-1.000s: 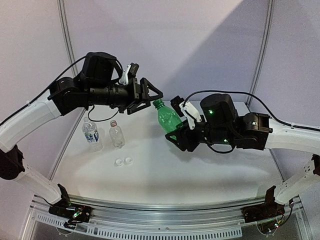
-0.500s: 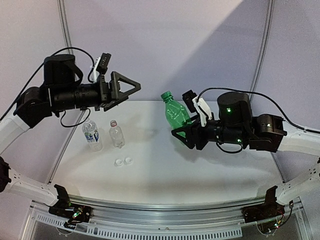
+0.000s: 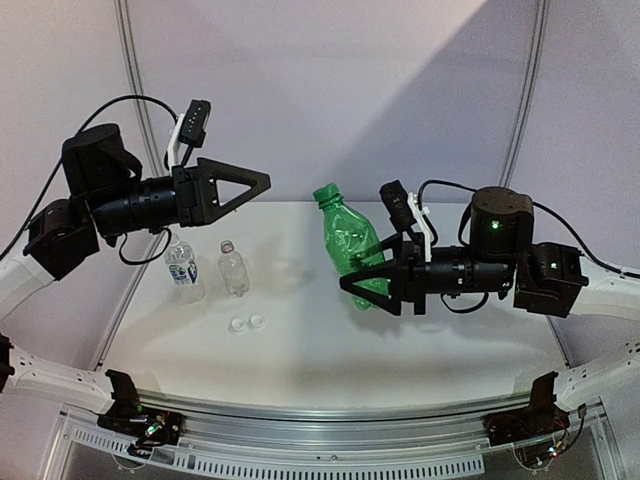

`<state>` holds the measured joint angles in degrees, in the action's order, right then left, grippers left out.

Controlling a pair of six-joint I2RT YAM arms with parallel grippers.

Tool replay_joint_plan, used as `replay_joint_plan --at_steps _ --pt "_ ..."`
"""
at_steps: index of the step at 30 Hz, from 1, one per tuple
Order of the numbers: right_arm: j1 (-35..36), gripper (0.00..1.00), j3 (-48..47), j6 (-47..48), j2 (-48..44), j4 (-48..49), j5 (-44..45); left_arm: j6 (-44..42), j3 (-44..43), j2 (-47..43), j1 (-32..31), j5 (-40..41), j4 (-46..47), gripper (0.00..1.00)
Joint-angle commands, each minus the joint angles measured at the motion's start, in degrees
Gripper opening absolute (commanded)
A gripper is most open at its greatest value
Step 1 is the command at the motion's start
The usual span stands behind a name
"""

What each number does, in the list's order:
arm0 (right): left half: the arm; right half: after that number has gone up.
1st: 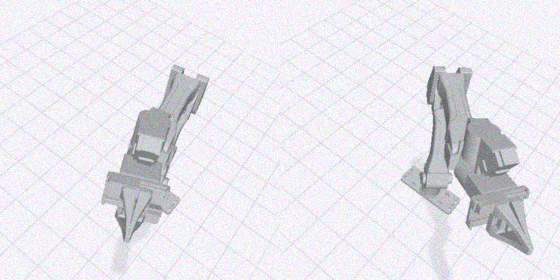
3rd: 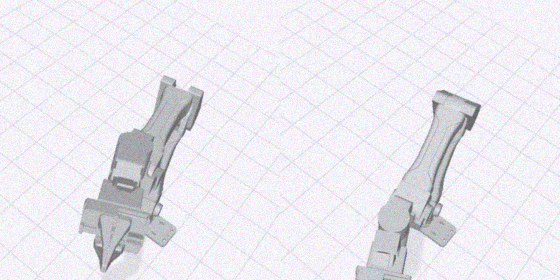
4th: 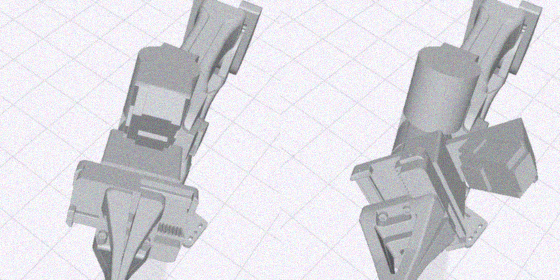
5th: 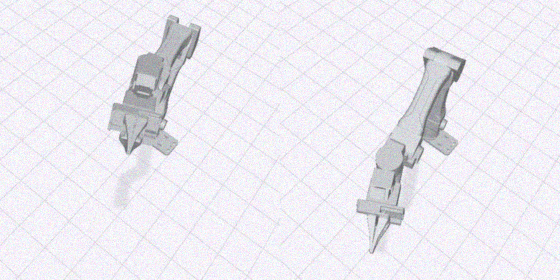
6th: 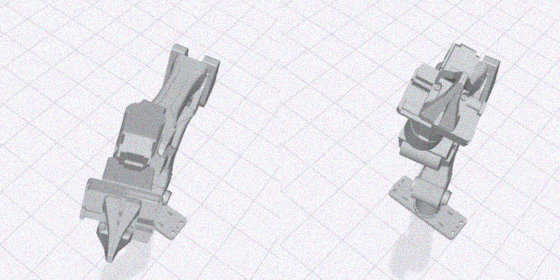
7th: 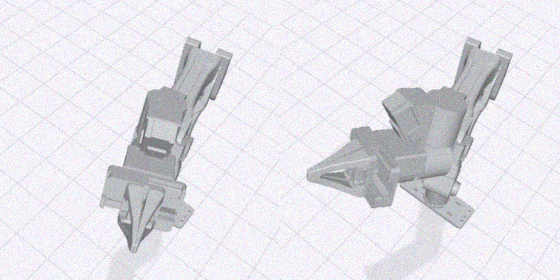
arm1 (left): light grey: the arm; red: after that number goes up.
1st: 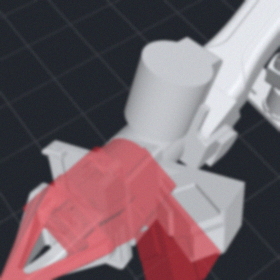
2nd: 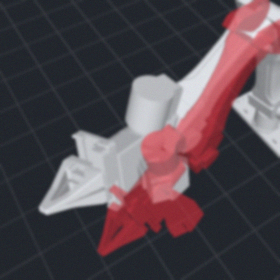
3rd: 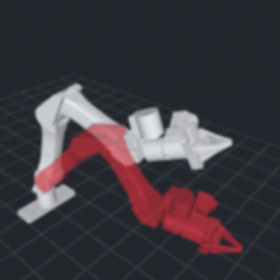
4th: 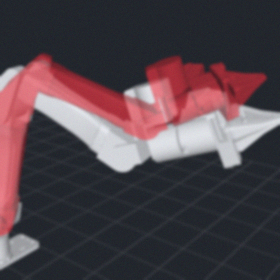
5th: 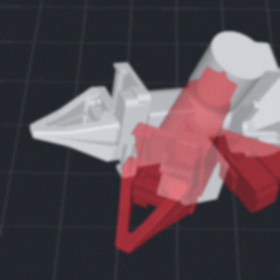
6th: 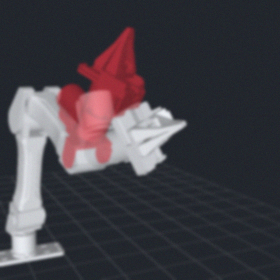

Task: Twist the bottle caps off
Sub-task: Unscrew the bottle cap from the plastic bottle.

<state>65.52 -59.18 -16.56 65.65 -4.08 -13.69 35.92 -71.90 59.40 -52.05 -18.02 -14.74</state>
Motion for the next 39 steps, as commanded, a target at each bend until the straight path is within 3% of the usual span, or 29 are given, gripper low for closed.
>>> replay_joint_plan --at_steps 1,14,27,35,39 --pt "-0.1 0.00 0.3 -2.2 -0.4 5.4 -6.4 -3.2 1.0 1.7 0.4 -5.7 7.3 0.91" --pt "0.0 0.00 -0.3 -3.7 0.1 5.1 -7.9 -4.1 -1.2 6.8 0.2 -9.2 10.8 0.81" --pt "-0.1 0.00 -1.6 -4.9 1.6 4.4 -8.7 -3.6 -2.4 9.6 -1.3 -11.4 13.3 0.79" --pt "-0.1 0.00 -2.2 -4.9 2.0 4.2 -9.2 -3.5 -3.6 12.0 -2.3 -12.4 13.5 0.66" --pt "-0.1 0.00 -2.4 -4.8 1.9 4.2 -9.3 -3.5 -3.8 12.5 -2.6 -12.4 13.3 0.52"
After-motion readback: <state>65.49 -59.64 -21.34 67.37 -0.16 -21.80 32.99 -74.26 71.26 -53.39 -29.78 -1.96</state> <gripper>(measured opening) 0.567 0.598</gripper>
